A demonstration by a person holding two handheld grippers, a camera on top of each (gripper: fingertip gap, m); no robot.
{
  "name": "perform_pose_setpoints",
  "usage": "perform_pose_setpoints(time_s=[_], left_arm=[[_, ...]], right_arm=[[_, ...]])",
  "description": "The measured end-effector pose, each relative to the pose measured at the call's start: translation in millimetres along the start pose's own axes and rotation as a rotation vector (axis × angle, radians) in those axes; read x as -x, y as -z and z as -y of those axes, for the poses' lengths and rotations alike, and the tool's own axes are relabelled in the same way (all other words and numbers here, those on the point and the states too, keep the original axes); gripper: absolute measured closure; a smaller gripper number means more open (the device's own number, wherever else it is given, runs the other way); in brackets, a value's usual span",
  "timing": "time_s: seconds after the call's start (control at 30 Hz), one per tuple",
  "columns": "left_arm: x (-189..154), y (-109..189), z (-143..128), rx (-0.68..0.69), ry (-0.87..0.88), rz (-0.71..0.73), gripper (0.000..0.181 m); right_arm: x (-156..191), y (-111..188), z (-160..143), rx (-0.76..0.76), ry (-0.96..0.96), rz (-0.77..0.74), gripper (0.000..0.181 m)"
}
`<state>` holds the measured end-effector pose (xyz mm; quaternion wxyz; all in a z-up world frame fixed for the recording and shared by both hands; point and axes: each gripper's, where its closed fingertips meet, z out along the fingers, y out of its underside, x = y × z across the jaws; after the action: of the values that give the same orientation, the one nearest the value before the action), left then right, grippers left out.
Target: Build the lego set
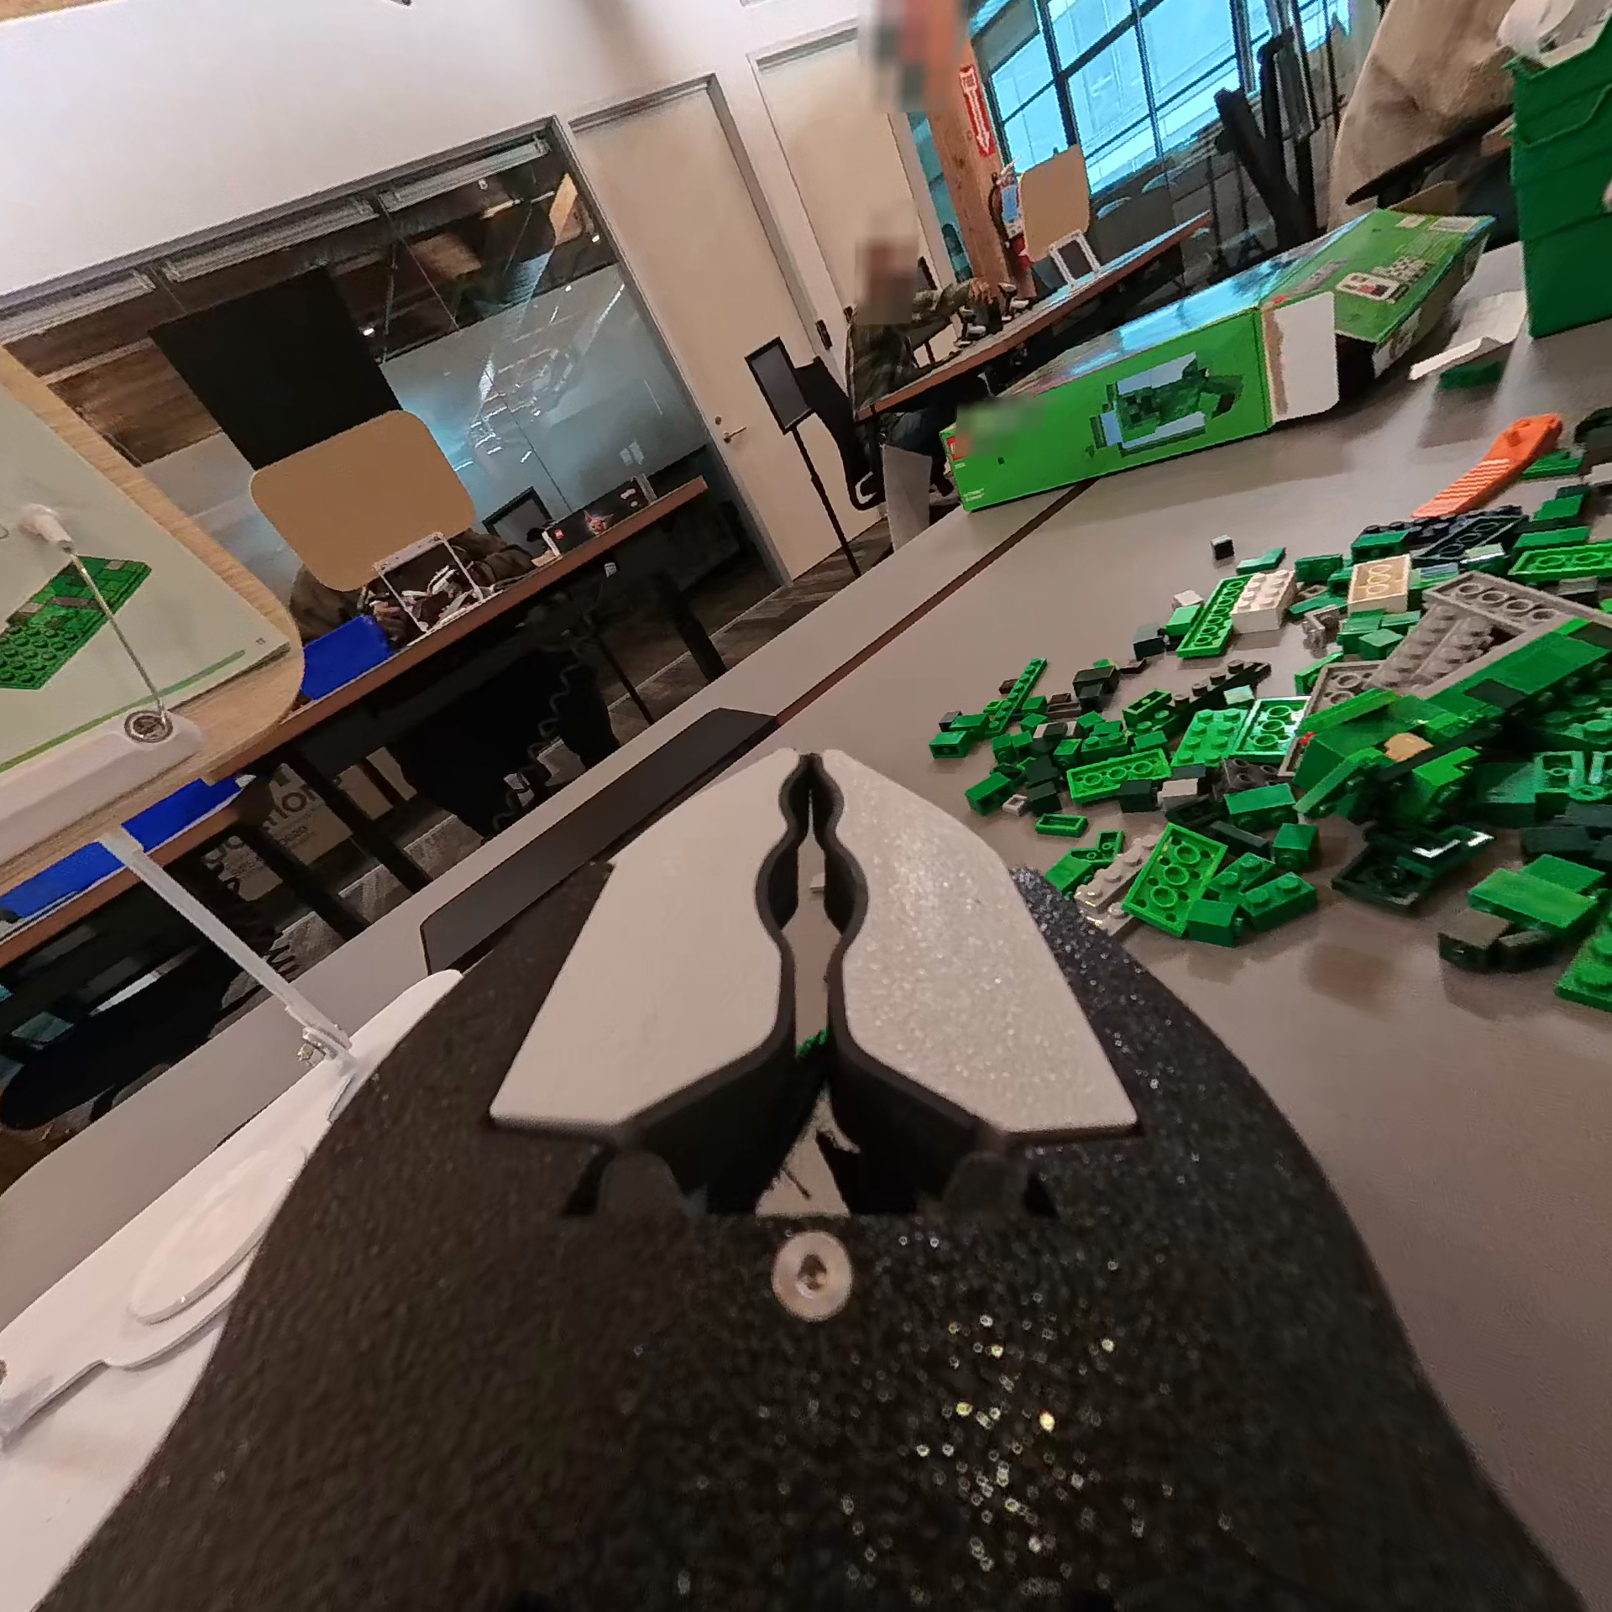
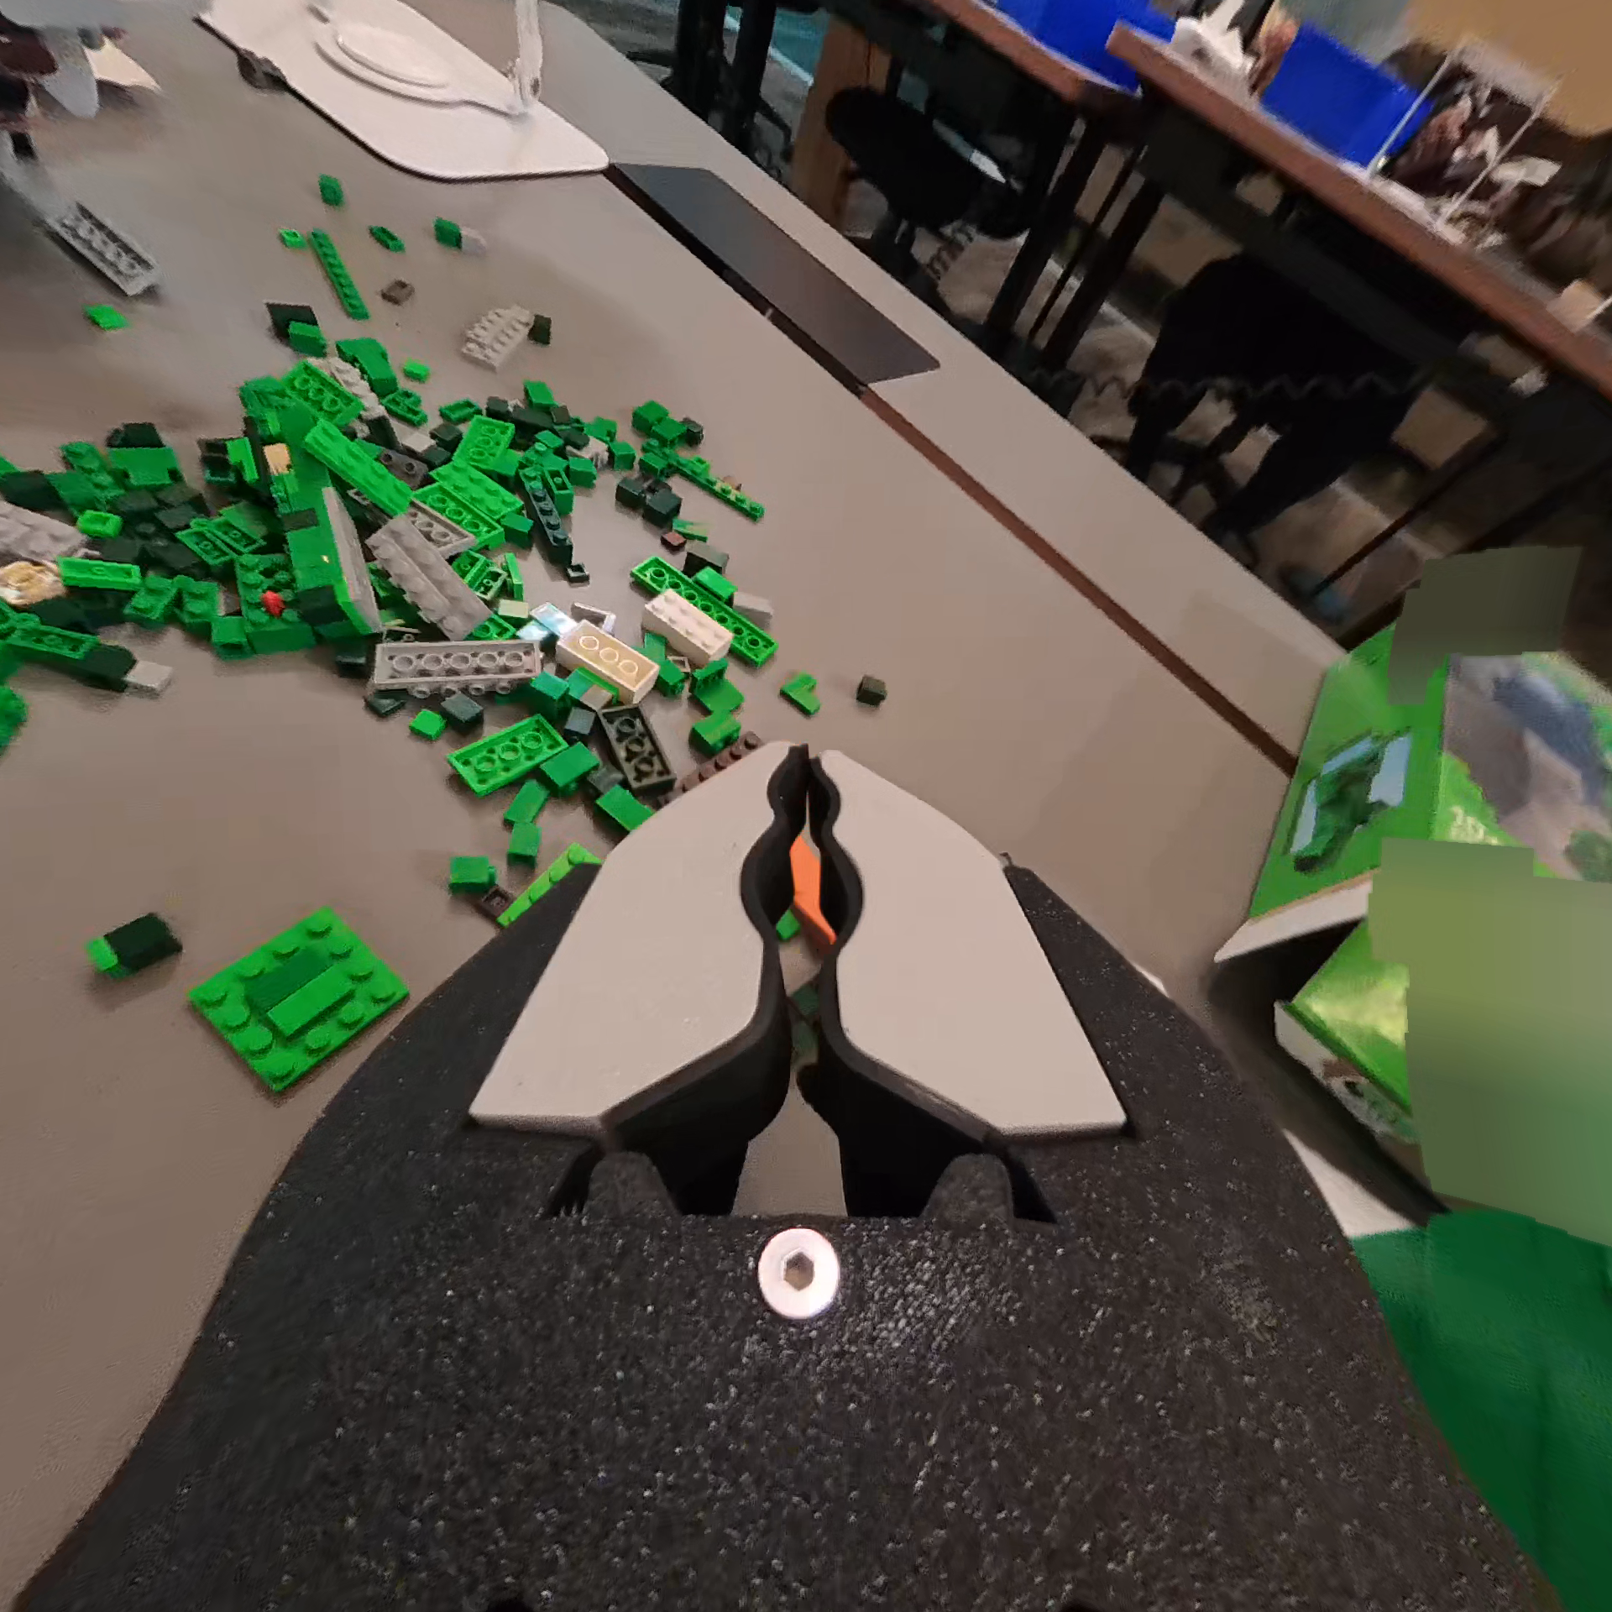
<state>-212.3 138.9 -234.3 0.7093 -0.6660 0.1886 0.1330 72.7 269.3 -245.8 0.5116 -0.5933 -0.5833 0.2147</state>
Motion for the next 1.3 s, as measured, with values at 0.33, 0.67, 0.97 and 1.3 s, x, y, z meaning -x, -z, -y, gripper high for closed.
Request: perform_pose_setpoints(time_s=[0.33, 0.67, 0.97, 1.3], left_arm=[[-6.5, -1.2, -2.6, 0.028, -0.004, -0.035, 0.181], [-14.4, -2.6, -3.7, 0.038, -0.042, -0.067, 0.181], [-17.1, -2.8, -2.9, 0.038, -0.065, -0.074, 0.181], [-22.0, -3.4, -3.2, 0.044, -0.101, -0.09, 0.181]], right_arm=[[4.9, -11.5, 4.2, -0.009, 0.108, -0.08, 0.181], [-34.1, 11.5, 9.8, -0.094, 0.014, -0.273, 0.181], [-51.1, 23.3, 11.7, -0.181, -0.111, -0.323, 0.181], [-44.9, 13.3, 7.5, -0.124, -0.028, -0.333, 0.181]])
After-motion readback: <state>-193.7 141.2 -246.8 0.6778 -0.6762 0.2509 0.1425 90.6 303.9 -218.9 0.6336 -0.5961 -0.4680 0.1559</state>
